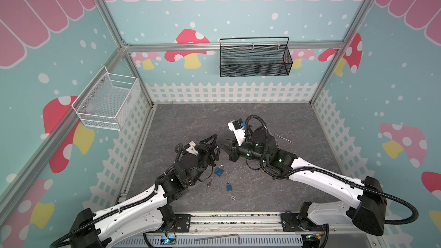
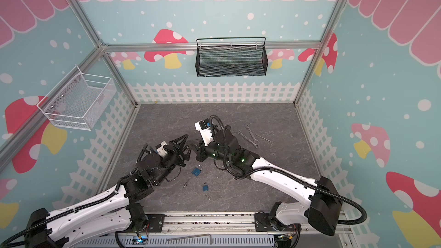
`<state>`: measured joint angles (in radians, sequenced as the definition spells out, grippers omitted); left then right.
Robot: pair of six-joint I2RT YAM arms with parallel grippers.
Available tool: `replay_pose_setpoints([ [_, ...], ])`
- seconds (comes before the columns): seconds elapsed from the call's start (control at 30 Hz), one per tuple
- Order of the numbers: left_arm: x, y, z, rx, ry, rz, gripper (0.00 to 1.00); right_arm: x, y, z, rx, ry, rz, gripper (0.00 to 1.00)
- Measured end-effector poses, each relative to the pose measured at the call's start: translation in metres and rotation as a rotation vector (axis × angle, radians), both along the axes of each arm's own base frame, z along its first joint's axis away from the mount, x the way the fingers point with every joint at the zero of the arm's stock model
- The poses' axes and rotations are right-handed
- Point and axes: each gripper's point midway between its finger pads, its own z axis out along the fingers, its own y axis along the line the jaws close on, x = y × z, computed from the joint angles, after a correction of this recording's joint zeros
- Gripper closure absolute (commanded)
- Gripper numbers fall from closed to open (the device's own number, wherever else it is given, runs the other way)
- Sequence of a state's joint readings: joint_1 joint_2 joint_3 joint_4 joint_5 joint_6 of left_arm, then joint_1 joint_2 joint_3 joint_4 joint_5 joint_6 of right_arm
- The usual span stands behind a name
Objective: Unlock with the key
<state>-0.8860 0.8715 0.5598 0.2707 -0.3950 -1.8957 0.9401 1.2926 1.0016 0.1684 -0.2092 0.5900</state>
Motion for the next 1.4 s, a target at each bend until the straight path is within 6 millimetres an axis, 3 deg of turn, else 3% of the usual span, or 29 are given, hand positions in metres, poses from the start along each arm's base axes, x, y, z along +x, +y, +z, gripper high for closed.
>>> replay_pose_setpoints([
  [0.23,-0.002,0.010,0.011,-0.032,-0.020,0.031,0.64,0.000,-0.004,-0.002,-0.002,0.006,-0.012,1.00],
  [0.63,-0.002,0.011,0.004,-0.008,0.001,0.035,0.77,0.000,-0.006,0.002,0.005,0.000,-0.016,1.00],
  [1.07,-0.001,0.005,-0.008,0.032,0.026,0.016,0.83,-0.001,-0.005,0.009,0.007,-0.029,-0.002,1.00],
  [1.4,-0.001,0.005,-0.006,0.031,0.025,0.014,0.92,-0.005,-0.003,0.007,-0.018,-0.052,0.027,1.00],
])
